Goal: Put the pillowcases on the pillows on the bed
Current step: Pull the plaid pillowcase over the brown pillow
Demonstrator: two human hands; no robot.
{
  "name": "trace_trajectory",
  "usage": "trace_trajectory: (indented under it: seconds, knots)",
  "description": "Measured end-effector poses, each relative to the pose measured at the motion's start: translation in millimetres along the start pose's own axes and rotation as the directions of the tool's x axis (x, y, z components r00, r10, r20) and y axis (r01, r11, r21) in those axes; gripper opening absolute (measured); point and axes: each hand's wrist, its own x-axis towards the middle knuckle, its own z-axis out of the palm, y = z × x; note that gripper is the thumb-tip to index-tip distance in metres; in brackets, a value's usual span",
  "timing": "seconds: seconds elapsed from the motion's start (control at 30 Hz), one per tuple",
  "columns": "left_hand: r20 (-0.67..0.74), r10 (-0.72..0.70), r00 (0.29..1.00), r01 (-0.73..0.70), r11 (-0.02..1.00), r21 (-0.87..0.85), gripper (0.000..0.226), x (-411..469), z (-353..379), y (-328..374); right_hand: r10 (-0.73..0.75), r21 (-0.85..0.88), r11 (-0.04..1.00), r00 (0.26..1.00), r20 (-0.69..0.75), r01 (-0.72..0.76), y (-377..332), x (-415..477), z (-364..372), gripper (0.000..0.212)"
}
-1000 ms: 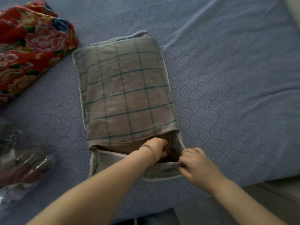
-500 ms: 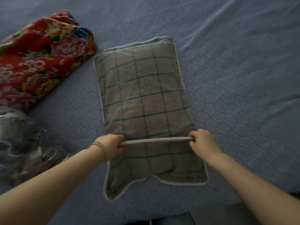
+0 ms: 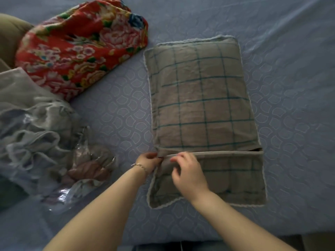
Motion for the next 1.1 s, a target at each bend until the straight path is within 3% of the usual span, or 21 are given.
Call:
trace_trajectory:
  seconds: [0.07, 0.13, 0.17, 0.27, 0.4, 0.47, 0.57, 0.7, 0.9, 1.1]
  knots:
    - [0.01, 0.051, 0.999, -0.051, 0.998, -0.03, 0.007, -0.5, -3.3, -2.7, -0.058, -0.12, 0.99, 0.99, 0.126, 0.073, -14.2, 5.6, 18.9, 0.03]
    - [0.08, 0.005, 0.997, 0.006, 0.991, -0.137, 0.022, -0.4, -8.1, -5.9, 0.001, -0.247, 0.968, 0.976, 0.218, 0.054, -17.7, 10.7, 29.9, 0.021]
    - [0.123, -0.028, 0.992, 0.051, 0.98, -0.191, 0.025, -0.7, -12.3, -8.6, 0.048, -0.298, 0.954, 0.97, 0.237, 0.026, -19.0, 10.9, 35.0, 0.027]
    - [0.161, -0.065, 0.985, 0.121, 0.919, -0.374, 0.022, -1.6, -23.8, -13.9, 0.197, -0.339, 0.936, 0.941, 0.276, -0.096, -23.1, 8.6, 41.5, 0.015]
    - [0.131, -0.057, 0.99, 0.109, 0.893, -0.437, 0.009, 2.1, -34.7, -17.8, 0.356, -0.056, 0.934, 0.916, 0.186, -0.352, -28.6, 3.2, 41.9, 0.028]
    - [0.133, -0.031, 0.991, 0.081, 0.917, -0.391, 0.01, 4.0, -37.0, -16.7, 0.386, 0.063, 0.917, 0.916, 0.111, -0.394, -36.7, 6.7, 42.9, 0.027]
    - [0.159, 0.002, 0.987, 0.054, 0.936, -0.347, 0.012, 2.6, -39.8, -13.3, 0.403, 0.142, 0.894, 0.901, 0.158, -0.425, -46.1, 13.7, 48.9, 0.025]
    - [0.182, 0.038, 0.983, 0.032, 0.93, -0.365, 0.012, 0.7, -45.3, -14.1, 0.379, 0.079, 0.919, 0.921, 0.092, -0.386, -51.6, 18.7, 51.3, 0.016]
    - [0.165, 0.094, 0.982, -0.027, 0.929, -0.369, 0.015, 1.3, -46.8, -19.4, 0.278, -0.247, 0.943, 0.934, 0.226, -0.221, -52.9, 28.3, 44.2, 0.022]
    - [0.151, 0.16, 0.975, -0.105, 0.941, -0.321, 0.011, 2.3, -46.4, -19.6, 0.192, -0.161, 0.972, 0.971, 0.144, -0.169, -48.2, 30.7, 33.9, 0.018]
